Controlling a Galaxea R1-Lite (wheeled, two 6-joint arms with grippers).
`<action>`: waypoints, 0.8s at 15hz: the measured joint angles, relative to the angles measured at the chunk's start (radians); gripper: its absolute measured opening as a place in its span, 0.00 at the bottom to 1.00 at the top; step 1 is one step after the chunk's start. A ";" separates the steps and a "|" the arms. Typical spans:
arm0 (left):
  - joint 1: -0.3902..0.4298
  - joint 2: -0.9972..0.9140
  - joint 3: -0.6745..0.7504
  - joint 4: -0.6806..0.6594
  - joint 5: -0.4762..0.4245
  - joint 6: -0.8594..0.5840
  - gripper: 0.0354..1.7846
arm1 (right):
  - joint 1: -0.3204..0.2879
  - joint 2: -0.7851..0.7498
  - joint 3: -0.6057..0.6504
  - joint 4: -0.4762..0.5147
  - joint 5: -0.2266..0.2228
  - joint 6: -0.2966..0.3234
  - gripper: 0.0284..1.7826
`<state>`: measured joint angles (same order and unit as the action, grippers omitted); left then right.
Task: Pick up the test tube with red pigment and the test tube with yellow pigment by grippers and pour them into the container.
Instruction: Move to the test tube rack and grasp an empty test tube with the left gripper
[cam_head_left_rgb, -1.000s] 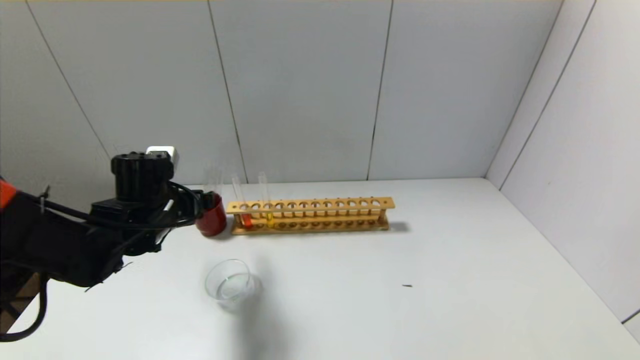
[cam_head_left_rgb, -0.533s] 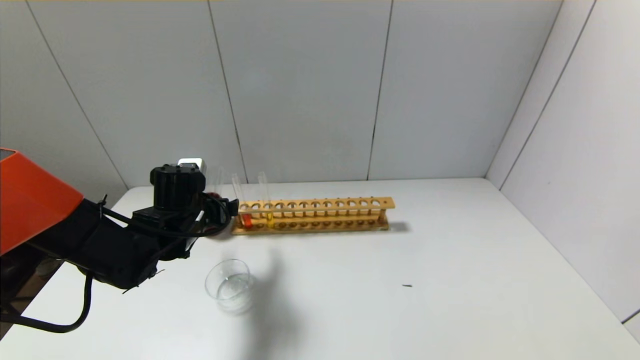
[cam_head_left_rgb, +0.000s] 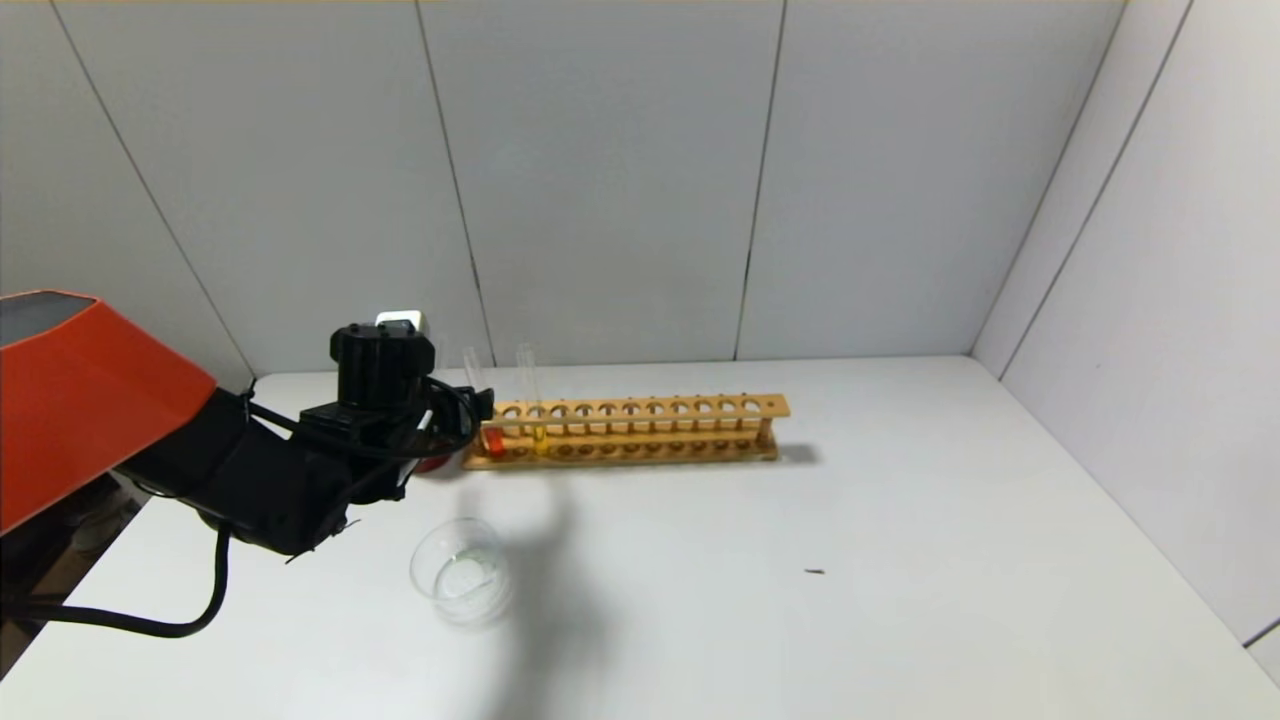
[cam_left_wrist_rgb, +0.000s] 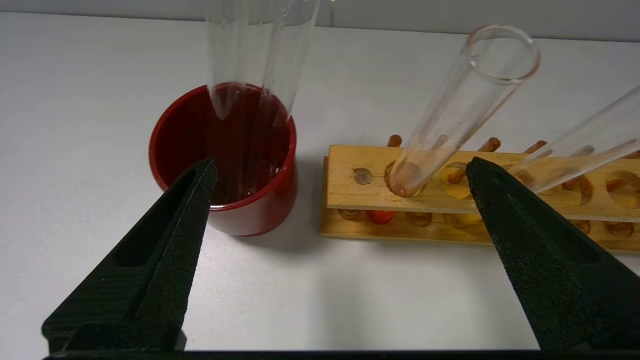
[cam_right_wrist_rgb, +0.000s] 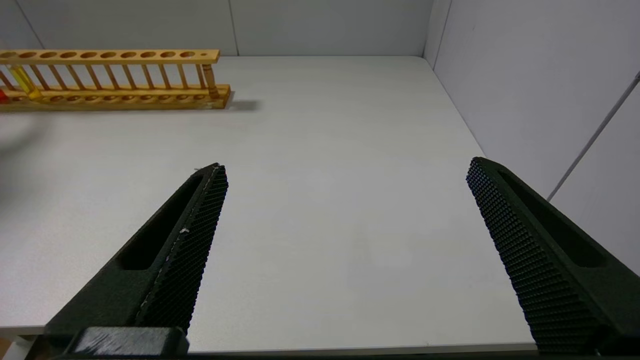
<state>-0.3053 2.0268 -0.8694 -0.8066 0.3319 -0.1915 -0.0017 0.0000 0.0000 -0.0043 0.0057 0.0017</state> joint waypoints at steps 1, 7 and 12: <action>-0.004 0.005 -0.008 0.000 0.000 0.000 0.98 | 0.000 0.000 0.000 0.000 0.000 0.000 0.98; -0.014 0.042 -0.065 0.005 -0.012 0.000 0.98 | 0.000 0.000 0.000 0.000 0.000 0.000 0.98; -0.015 0.076 -0.105 0.018 -0.024 0.000 0.98 | 0.000 0.000 0.000 0.000 0.000 0.000 0.98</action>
<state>-0.3204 2.1023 -0.9747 -0.7889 0.3079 -0.1919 -0.0017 0.0000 0.0000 -0.0043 0.0053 0.0017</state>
